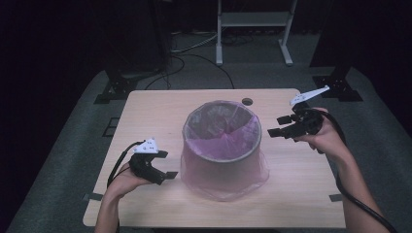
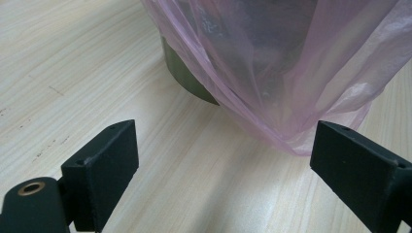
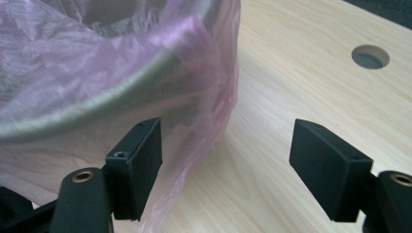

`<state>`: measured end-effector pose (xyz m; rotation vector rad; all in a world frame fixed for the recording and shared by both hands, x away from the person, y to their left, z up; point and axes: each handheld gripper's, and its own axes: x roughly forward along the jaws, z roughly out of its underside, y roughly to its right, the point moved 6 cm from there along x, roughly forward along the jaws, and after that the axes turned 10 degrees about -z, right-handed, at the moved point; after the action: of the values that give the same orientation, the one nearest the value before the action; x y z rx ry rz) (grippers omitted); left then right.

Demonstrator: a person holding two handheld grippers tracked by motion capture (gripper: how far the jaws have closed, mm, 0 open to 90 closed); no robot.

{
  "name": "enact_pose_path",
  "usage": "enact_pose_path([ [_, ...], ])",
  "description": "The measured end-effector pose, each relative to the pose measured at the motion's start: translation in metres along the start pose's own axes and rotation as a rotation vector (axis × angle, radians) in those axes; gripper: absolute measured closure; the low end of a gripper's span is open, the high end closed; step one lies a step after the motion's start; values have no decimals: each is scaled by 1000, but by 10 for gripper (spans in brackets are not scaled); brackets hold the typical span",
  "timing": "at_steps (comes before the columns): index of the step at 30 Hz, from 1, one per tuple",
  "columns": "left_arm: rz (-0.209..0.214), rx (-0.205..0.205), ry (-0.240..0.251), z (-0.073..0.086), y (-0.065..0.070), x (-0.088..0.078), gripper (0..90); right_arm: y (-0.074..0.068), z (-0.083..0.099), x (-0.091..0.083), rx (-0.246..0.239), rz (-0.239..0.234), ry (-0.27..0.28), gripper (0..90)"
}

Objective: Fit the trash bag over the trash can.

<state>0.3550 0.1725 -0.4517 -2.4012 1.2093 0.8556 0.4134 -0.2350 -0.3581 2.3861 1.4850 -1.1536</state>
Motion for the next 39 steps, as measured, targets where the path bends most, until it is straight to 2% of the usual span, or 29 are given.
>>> enact_pose_path([
  [18, -1, 0, -18, 2, 1, 3, 90, 18, 50, 1, 79, 6, 41, 269],
  [20, -1, -2, -18, 3, 1, 3, 90, 20, 60, 3, 94, 3, 43, 268],
  [29, 3, -6, -17, 3, 2, 4, 91, 24, 80, 11, 124, 0, 42, 268],
  [39, 2, -6, -16, 3, 2, 3, 91, 23, 99, 12, 143, -2, 57, 268],
])
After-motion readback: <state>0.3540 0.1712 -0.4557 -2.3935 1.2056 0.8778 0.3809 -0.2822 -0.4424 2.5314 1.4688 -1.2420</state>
